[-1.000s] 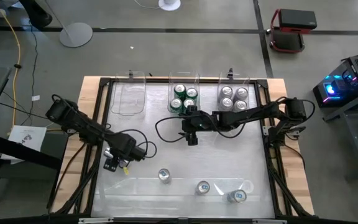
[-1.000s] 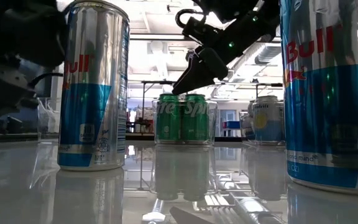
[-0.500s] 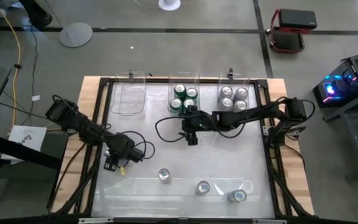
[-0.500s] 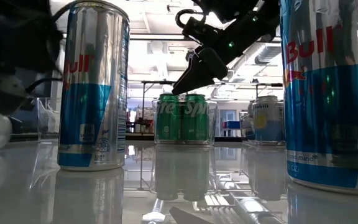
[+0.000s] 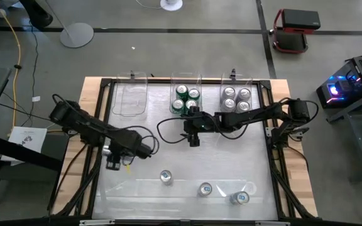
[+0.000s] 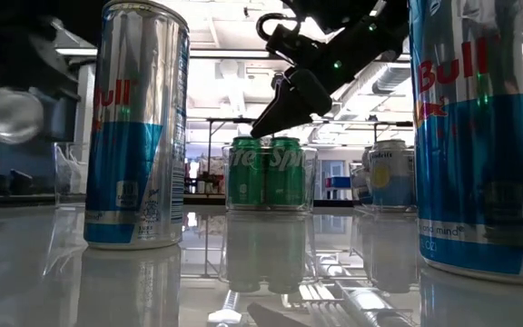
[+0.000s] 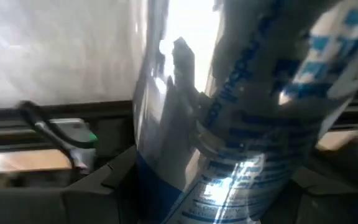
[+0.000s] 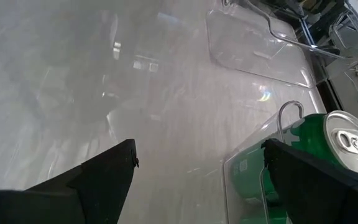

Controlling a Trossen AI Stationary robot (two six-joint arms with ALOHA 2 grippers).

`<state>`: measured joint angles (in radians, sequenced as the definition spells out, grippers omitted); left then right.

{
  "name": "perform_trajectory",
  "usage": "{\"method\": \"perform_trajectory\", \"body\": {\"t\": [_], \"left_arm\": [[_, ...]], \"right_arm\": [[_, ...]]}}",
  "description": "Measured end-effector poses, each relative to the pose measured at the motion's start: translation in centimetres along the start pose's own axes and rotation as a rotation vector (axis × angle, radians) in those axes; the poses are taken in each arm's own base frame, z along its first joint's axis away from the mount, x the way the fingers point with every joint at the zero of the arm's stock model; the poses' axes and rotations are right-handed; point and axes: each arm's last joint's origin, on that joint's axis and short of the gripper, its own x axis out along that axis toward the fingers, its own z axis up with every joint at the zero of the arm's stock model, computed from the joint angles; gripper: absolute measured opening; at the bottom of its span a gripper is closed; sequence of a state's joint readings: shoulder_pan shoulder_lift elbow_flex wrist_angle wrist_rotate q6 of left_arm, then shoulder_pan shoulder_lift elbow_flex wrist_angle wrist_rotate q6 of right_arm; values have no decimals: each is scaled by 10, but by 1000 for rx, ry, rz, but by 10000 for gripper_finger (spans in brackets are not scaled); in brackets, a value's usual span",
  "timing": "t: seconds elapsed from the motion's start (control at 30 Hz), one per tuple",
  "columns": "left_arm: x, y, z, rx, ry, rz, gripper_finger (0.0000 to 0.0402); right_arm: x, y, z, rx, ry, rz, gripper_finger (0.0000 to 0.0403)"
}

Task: Sort soda cans
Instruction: Put the top left blue can into the left transparent bin

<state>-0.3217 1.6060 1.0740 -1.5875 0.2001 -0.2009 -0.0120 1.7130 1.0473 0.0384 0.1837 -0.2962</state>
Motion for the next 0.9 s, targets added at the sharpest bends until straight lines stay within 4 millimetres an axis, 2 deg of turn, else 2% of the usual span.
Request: {"method": "perform_trajectory", "body": {"t": [0.1, 0.27, 0.4, 0.63, 0.77, 0.9], "left_arm": [[-3, 0, 23, -64, 43, -142, 214], [11, 2, 74, -66, 182, -189, 214], [12, 2, 102, -48, 202, -198, 214], [-4, 7, 112, -100, 145, -200, 219], [1, 9, 111, -72, 156, -125, 244], [12, 13, 114, -45, 177, -92, 252]], "right_arm": [[0, 0, 1, 2, -12, -4, 344], [0, 0, 1, -1, -6, -2, 344], [0, 0, -1, -5, 9, 1, 344], [0, 0, -1, -5, 9, 1, 344], [0, 0, -1, -2, 10, 2, 344], [0, 0, -1, 6, 12, 2, 344]]}}
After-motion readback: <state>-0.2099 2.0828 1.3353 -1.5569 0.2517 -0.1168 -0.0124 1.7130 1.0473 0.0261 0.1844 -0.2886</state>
